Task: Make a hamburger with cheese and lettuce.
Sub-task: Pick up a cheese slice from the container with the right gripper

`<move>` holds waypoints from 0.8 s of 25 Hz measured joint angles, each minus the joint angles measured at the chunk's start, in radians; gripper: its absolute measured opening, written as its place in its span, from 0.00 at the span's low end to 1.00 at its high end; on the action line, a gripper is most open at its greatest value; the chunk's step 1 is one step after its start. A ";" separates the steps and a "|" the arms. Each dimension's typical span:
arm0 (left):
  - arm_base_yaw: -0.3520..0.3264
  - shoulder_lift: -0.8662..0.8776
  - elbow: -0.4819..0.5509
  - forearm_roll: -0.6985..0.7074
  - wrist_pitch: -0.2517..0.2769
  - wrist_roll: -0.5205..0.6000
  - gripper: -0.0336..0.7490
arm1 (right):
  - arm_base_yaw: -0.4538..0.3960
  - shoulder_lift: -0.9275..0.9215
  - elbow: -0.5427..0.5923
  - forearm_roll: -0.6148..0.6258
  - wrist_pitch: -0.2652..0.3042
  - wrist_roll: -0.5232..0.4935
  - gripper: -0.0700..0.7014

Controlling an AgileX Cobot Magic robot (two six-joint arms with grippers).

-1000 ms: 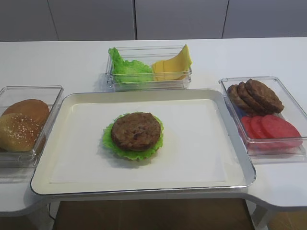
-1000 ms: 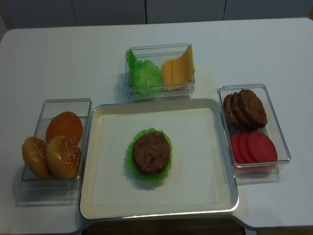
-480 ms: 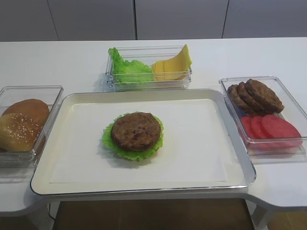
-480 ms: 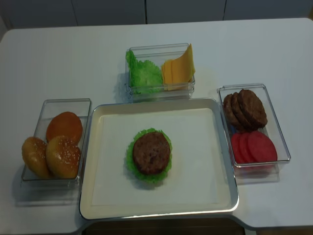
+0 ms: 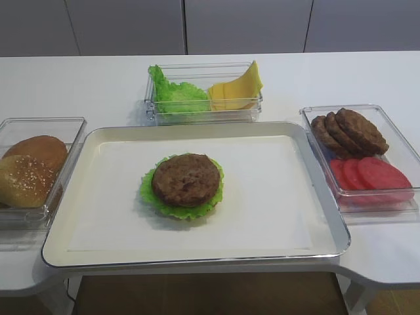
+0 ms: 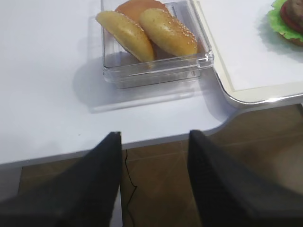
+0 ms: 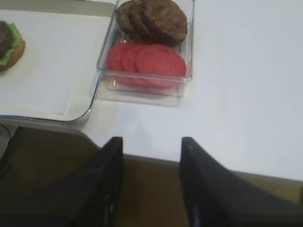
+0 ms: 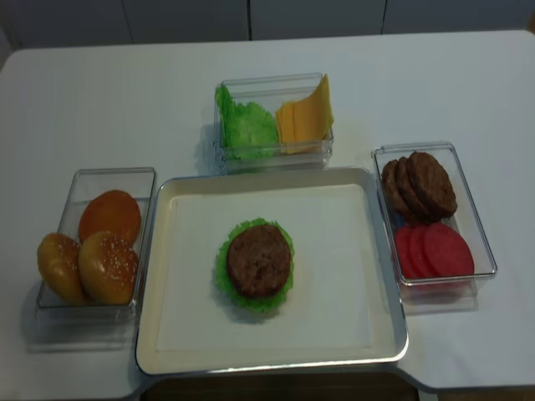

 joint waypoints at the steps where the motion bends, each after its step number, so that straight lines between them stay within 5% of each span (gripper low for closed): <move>1: 0.000 0.000 0.000 0.000 0.000 0.000 0.48 | 0.000 0.031 -0.018 0.000 -0.012 -0.010 0.50; 6: 0.000 0.000 0.000 0.000 0.000 0.000 0.48 | 0.000 0.240 -0.138 0.010 -0.066 -0.019 0.50; 12: 0.000 0.000 0.000 0.000 0.000 0.000 0.48 | 0.000 0.534 -0.331 0.085 -0.068 -0.007 0.50; 20: 0.000 0.000 0.000 0.000 0.000 0.000 0.48 | 0.000 0.916 -0.637 0.133 0.070 -0.007 0.50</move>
